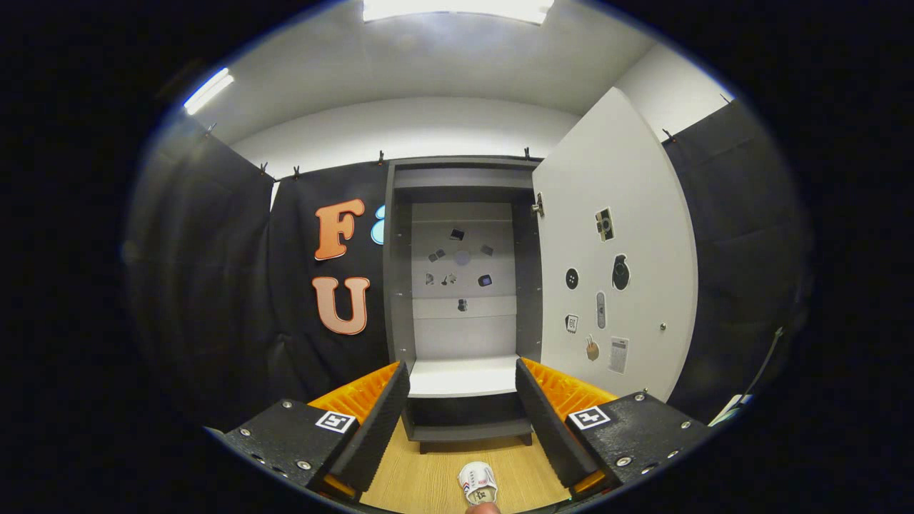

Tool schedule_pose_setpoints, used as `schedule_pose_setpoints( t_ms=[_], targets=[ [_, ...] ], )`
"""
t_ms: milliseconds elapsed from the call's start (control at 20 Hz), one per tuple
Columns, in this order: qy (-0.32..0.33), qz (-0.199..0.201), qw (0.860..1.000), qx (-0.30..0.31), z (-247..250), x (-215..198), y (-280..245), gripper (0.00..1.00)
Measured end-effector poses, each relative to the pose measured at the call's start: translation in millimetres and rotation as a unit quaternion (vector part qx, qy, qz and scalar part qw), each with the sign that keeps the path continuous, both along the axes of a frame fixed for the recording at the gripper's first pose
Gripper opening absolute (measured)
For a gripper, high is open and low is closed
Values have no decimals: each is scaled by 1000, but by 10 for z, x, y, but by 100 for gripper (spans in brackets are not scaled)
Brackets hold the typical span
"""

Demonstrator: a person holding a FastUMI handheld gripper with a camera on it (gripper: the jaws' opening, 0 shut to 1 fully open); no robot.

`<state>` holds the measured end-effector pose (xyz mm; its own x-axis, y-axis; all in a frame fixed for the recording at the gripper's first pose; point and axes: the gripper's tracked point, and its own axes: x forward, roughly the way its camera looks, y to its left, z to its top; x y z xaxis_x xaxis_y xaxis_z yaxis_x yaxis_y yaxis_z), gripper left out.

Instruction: Open the shoe cabinet door, grab the shoes and put them into the shoe cabinet, then close the shoe cabinet door.

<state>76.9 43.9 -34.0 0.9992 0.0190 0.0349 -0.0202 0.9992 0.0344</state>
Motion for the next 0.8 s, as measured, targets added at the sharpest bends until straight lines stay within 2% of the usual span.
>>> schedule_pose_setpoints(
  t_ms=[800],
  targets=[
    [-4,-3,1000,-2,-13,66,18,93]
  ],
)
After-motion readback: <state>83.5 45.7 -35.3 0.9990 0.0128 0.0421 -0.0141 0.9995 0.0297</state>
